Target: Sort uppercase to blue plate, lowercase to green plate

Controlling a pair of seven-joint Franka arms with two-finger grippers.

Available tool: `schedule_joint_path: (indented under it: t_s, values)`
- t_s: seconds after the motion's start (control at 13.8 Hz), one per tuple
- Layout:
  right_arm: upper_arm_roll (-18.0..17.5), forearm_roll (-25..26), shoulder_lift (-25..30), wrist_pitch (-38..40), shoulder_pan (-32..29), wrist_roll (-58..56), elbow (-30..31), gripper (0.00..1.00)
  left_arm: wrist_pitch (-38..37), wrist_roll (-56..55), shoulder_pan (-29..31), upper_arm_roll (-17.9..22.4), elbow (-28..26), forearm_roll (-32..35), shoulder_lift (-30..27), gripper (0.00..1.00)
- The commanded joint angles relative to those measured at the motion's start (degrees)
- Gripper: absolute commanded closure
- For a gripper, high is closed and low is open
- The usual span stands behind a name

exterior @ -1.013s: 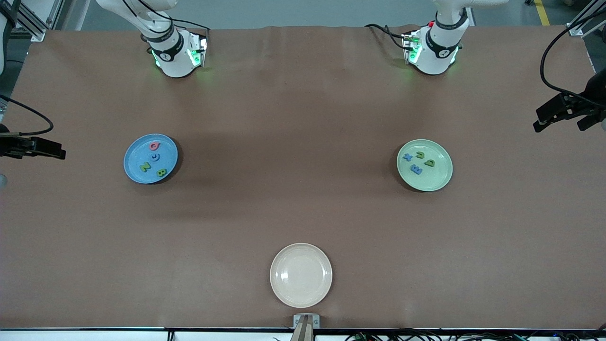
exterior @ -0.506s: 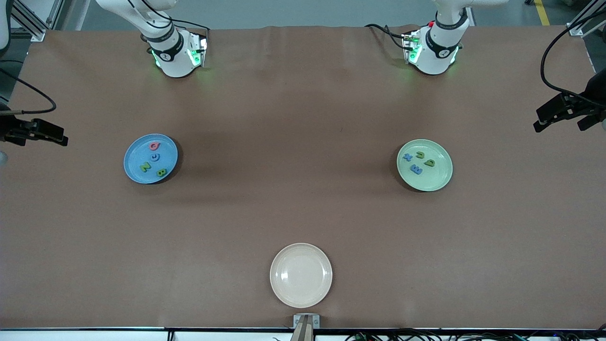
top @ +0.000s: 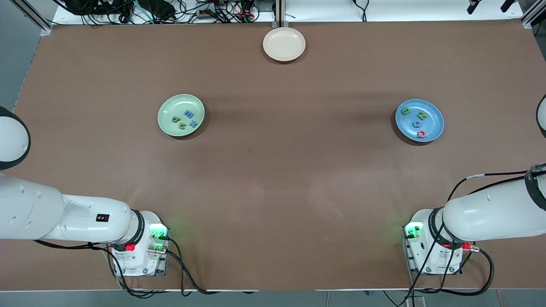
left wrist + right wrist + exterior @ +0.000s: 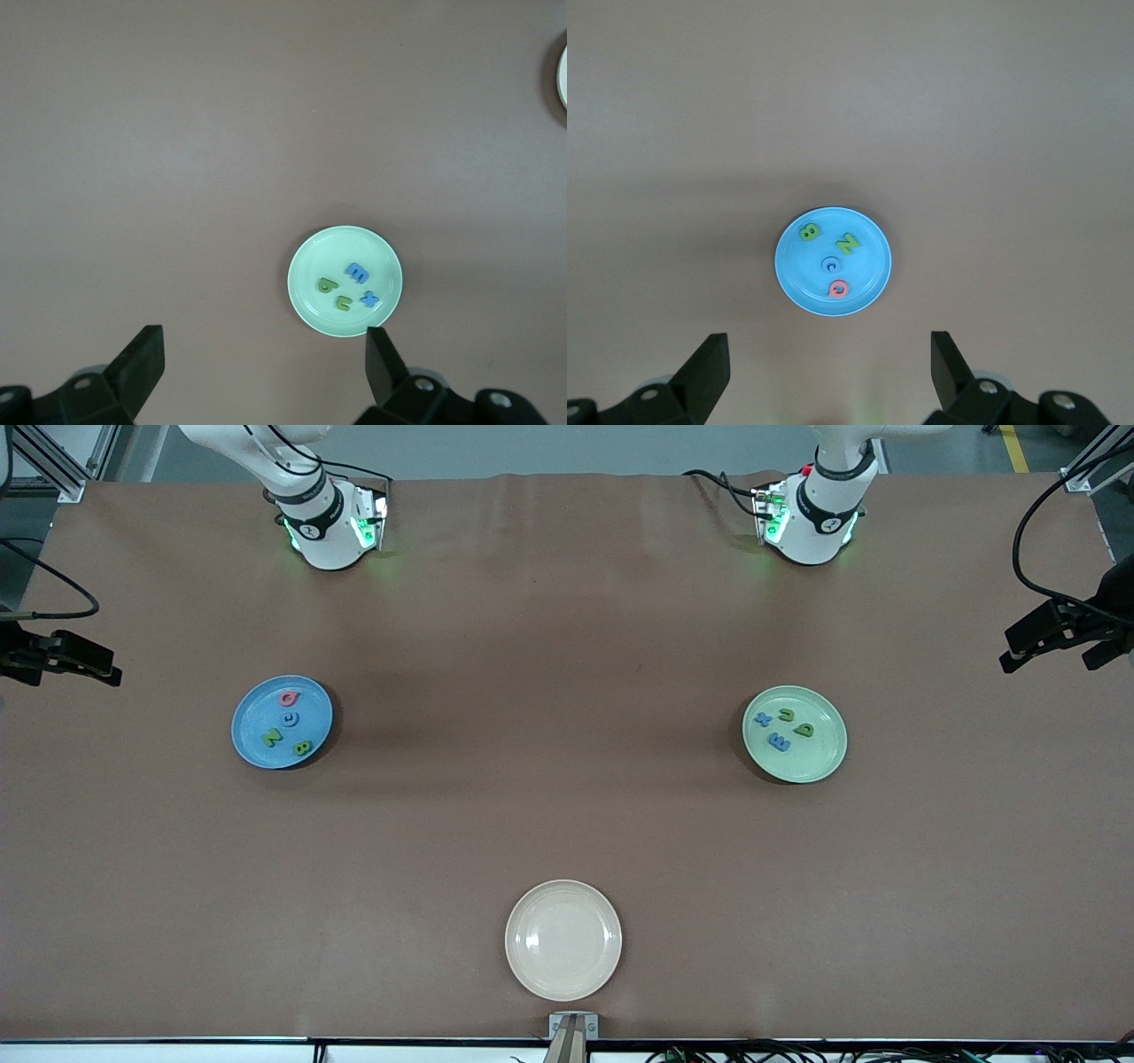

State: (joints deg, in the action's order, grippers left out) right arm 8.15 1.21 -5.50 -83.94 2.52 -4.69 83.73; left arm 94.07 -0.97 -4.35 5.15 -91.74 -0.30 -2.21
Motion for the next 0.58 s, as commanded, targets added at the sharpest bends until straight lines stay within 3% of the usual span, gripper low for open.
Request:
schedule_joint_path:
  t_s: [0.0, 0.51]
  values:
    - [-4.01, -1.03, 2.25, -0.35, -4.26, -0.06, 2.14, 0.0, -0.11, 1.41, -0.04, 0.3, 0.69, -0.14, -0.08, 0.0]
    - [-4.9, -1.03, 3.56, -0.35, -4.89, -0.06, 3.1, 0.0, -0.11, 1.41, -0.04, 0.3, 0.69, -0.14, -0.08, 0.0]
